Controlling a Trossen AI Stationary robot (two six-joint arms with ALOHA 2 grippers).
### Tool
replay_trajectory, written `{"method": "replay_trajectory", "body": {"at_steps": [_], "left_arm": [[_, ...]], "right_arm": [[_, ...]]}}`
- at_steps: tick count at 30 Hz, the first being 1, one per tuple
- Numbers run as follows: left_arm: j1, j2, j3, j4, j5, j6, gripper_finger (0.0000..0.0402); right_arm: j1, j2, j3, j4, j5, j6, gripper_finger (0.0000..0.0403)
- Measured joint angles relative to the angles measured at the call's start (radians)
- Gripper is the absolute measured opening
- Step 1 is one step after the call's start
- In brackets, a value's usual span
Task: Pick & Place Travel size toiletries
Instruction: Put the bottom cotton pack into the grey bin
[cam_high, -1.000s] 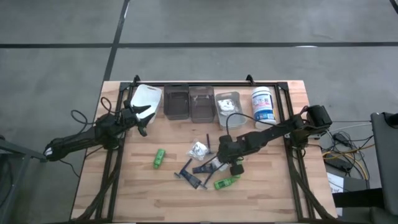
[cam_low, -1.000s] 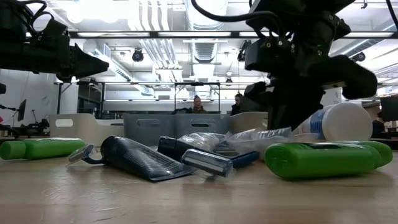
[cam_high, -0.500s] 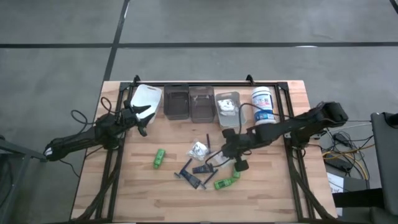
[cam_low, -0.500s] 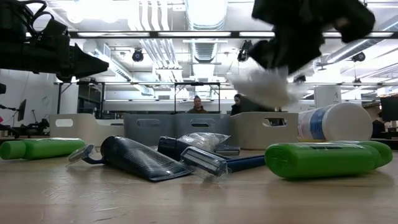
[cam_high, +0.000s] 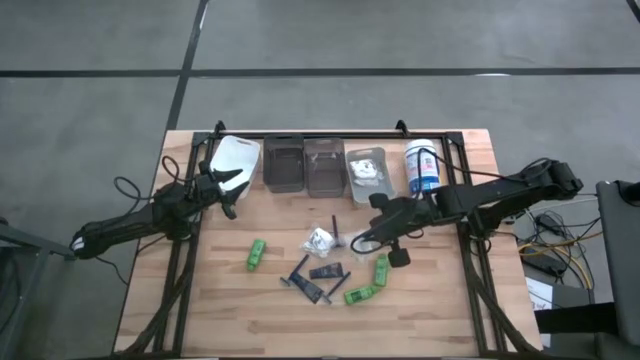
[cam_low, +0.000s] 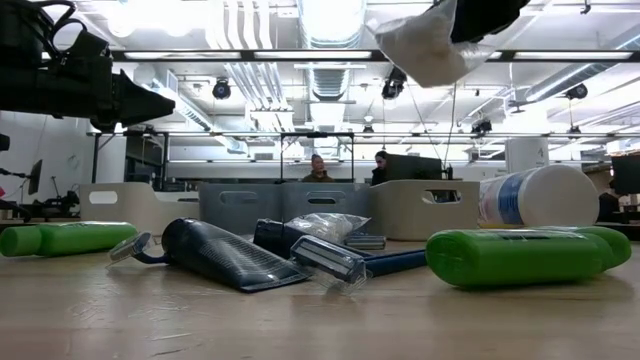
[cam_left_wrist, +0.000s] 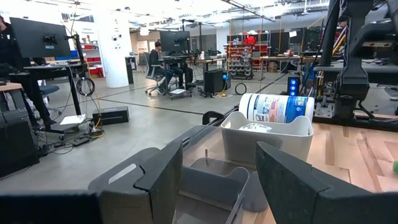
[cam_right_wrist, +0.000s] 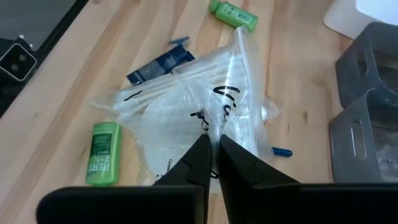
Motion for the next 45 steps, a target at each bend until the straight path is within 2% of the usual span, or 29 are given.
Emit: {"method": "replay_trajectory", "body": {"at_steps": [10,21,29,37,45], "left_arm": [[0.000,0.000,0.000,0.000,0.000,0.000,0.0207],[0.000,0.000,0.000,0.000,0.000,0.000,0.0206],[0.000,0.000,0.000,0.000,0.000,0.000,0.0207],[0.000,0.000,0.000,0.000,0.000,0.000,0.0206],[0.000,0.000,0.000,0.000,0.000,0.000,0.0207]], "right_arm": [[0.000,0.002,0.000,0.000,0.000,-0.071,0.0013],[-0.015,0.002,0.000,-0.001,0.041,-0.155,0.0045],[-0.105,0.002,0.000,-0.048,0.169,-0.210,0.0061],[-0.237,0.002,0.000,-0.085,0.168,-0.206,0.0075],[-0.264,0.002,0.000,-0.086,0.163,-0.173,0.0059]]}}
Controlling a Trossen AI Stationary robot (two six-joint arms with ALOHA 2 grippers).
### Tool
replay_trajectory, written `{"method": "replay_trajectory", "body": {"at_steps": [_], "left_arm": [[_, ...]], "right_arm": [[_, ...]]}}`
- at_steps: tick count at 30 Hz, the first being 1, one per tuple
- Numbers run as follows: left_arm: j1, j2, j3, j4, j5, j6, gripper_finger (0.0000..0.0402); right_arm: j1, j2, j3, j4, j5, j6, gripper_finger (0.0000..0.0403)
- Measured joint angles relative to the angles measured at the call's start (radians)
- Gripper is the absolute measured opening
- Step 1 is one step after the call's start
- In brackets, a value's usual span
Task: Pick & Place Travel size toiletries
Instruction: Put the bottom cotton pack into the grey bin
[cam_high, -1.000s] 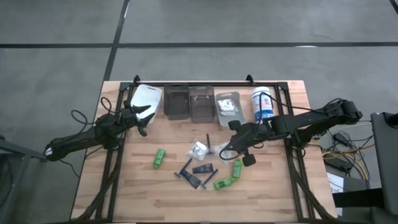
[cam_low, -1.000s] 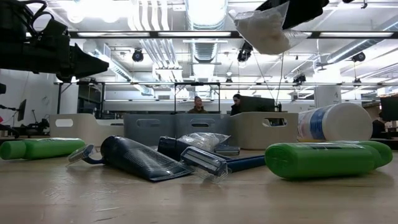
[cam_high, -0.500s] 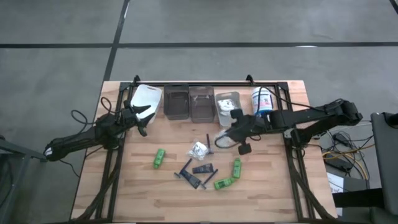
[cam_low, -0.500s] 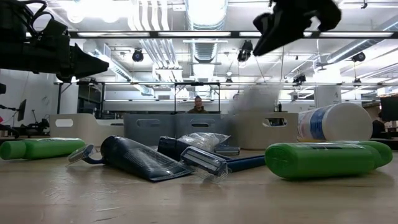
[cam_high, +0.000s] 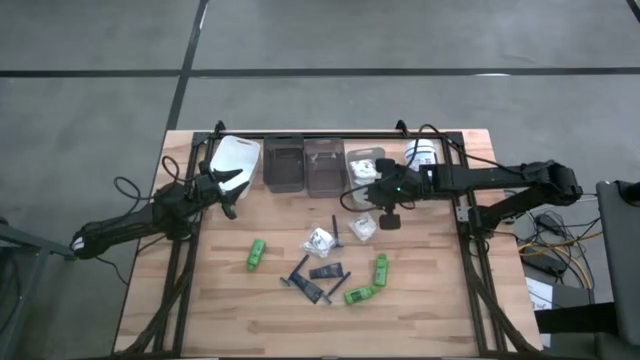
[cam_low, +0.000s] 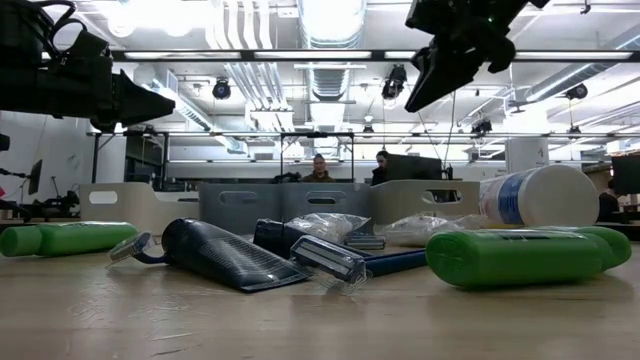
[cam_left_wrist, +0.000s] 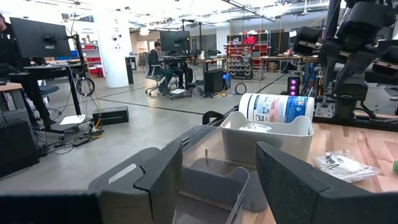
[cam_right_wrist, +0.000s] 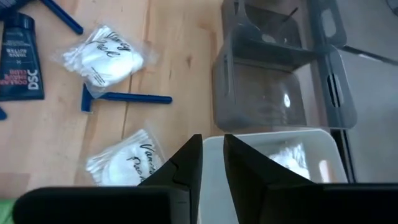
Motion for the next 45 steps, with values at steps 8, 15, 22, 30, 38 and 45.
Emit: {"method": "replay_trajectory", "body": {"at_steps": [8,15,22,30,38,45], "left_arm": [[0.000,0.000,0.000,0.000,0.000,0.000,0.0206],[0.000,0.000,0.000,0.000,0.000,0.000,0.0207],[0.000,0.000,0.000,0.000,0.000,0.000,0.0207],[0.000,0.000,0.000,0.000,0.000,0.000,0.0206],[0.000,0.000,0.000,0.000,0.000,0.000,0.0207],[0.000,0.000,0.000,0.000,0.000,0.000,0.0207]], "right_arm": [[0.003,0.000,-0.003,-0.051,-0.059,0.091,0.0046],[0.004,0.000,-0.063,-0.053,-0.147,0.140,0.0093],[0.016,0.000,-0.149,-0.029,-0.164,0.153,0.0148],[0.068,0.001,-0.283,0.165,-0.156,0.108,0.0171],[0.076,0.001,-0.353,0.287,-0.098,0.098,0.0155],[0.075,0.026,-0.395,0.346,-0.099,0.125,0.0134]]}}
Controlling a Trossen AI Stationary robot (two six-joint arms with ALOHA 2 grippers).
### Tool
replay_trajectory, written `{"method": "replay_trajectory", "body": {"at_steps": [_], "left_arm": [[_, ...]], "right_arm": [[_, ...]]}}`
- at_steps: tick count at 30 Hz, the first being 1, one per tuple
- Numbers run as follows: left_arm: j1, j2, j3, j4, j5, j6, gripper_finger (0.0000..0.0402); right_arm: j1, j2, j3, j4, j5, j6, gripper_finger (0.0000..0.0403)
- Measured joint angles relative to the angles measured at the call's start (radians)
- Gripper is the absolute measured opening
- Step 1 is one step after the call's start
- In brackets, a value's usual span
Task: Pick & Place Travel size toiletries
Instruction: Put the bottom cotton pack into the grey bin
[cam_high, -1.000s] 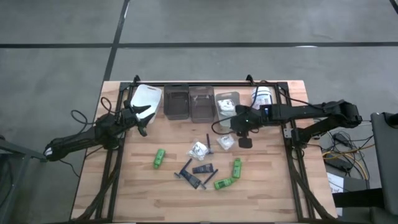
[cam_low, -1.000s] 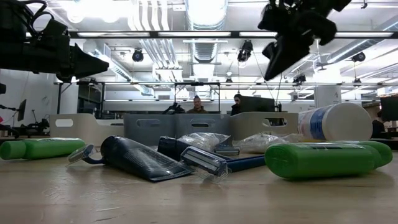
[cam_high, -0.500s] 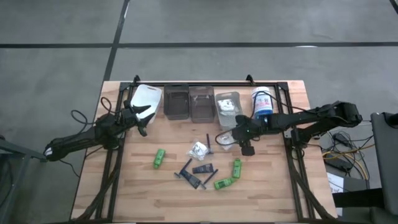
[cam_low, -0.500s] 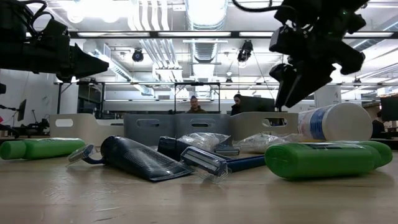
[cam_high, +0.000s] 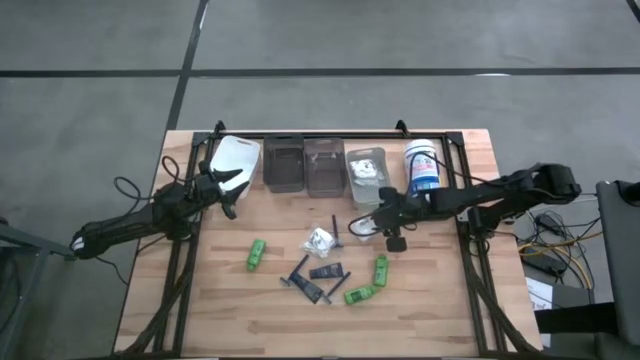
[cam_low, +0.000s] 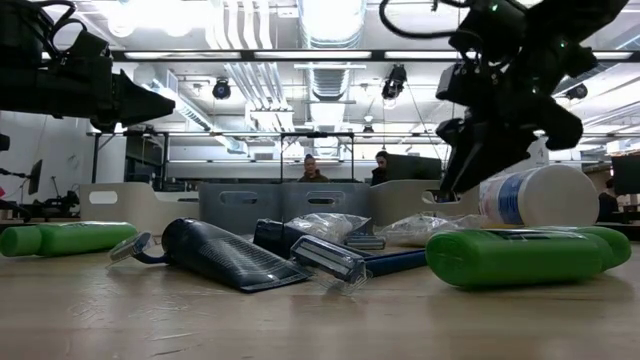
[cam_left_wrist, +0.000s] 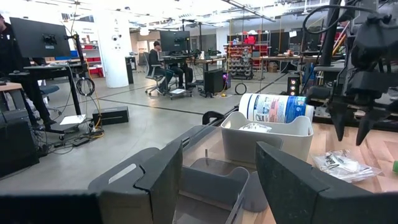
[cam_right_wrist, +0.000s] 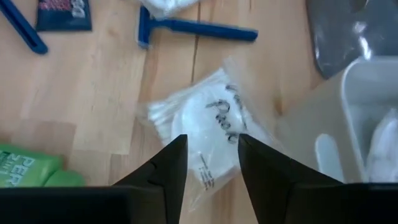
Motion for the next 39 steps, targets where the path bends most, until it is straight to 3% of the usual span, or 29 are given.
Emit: {"method": "replay_trajectory", "body": {"at_steps": [6,16,23,39], "left_arm": [[-0.001,0.000,0.000,0.000,0.000,0.000,0.0206],[-0.001,0.000,0.000,0.000,0.000,0.000,0.0207],[0.000,0.000,0.000,0.000,0.000,0.000,0.0207],[0.000,0.000,0.000,0.000,0.000,0.000,0.0207]], "right_arm": [[0.000,0.114,-0.010,0.087,-0.001,-0.022,0.0118],[0.000,0.277,0.079,0.064,0.011,-0.060,0.0078],[0.000,0.261,0.119,-0.009,-0.016,-0.060,0.0014],[0.000,0.157,0.126,-0.110,-0.008,-0.051,0.0008]]}}
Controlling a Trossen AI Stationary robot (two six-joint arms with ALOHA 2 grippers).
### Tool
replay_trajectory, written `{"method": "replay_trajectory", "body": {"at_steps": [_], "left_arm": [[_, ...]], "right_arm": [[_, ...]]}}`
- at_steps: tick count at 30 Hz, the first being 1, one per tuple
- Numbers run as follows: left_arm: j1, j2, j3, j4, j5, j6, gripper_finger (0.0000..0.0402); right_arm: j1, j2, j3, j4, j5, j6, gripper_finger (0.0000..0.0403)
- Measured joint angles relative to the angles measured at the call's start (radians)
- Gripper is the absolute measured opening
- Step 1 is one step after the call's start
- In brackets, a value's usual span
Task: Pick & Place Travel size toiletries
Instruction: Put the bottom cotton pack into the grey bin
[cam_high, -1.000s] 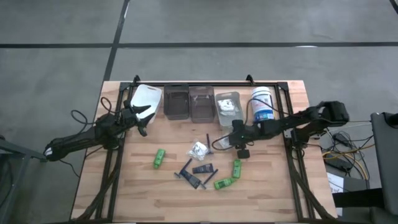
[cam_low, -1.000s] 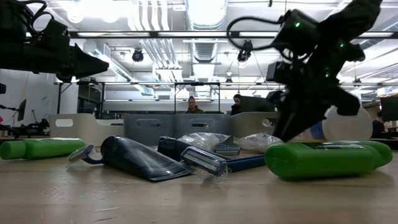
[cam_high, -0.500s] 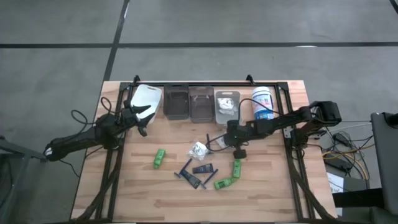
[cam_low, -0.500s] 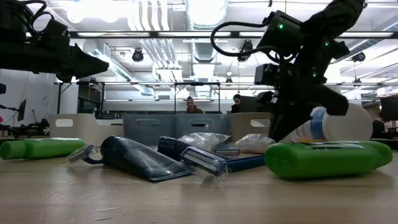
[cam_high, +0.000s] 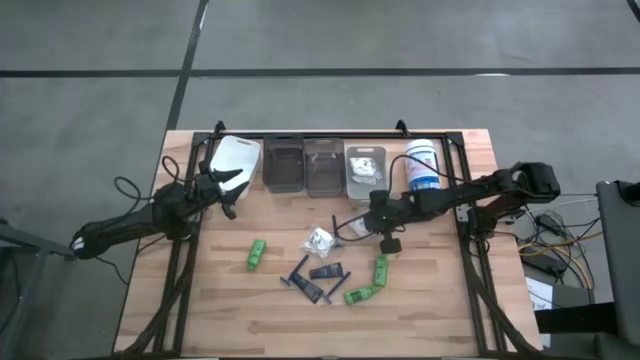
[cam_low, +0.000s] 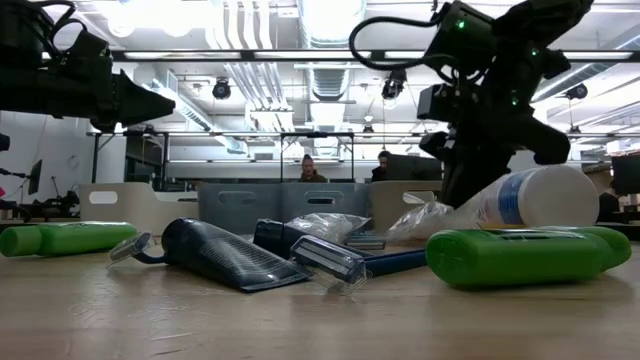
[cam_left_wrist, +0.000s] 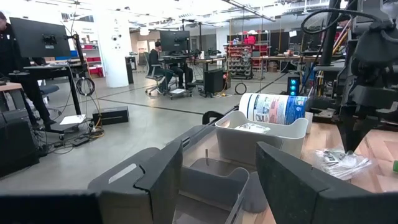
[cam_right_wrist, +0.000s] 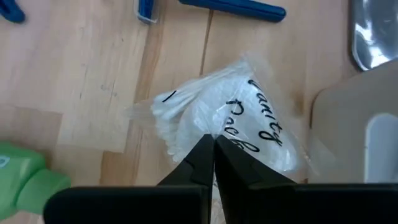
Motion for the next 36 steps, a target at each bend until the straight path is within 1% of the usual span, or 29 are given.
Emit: {"method": "replay_trajectory", "body": {"at_steps": [21,29,36], "left_arm": [[0.000,0.000,0.000,0.000,0.000,0.000,0.0207],[0.000,0.000,0.000,0.000,0.000,0.000,0.0206],[0.000,0.000,0.000,0.000,0.000,0.000,0.0207]], "right_arm": [[0.000,-0.274,0.000,-0.097,-0.007,0.028,0.0008],[0.000,-0.326,0.007,-0.098,-0.008,0.025,0.0008],[0.000,-0.326,0.028,-0.101,-0.007,0.002,0.0008]]}}
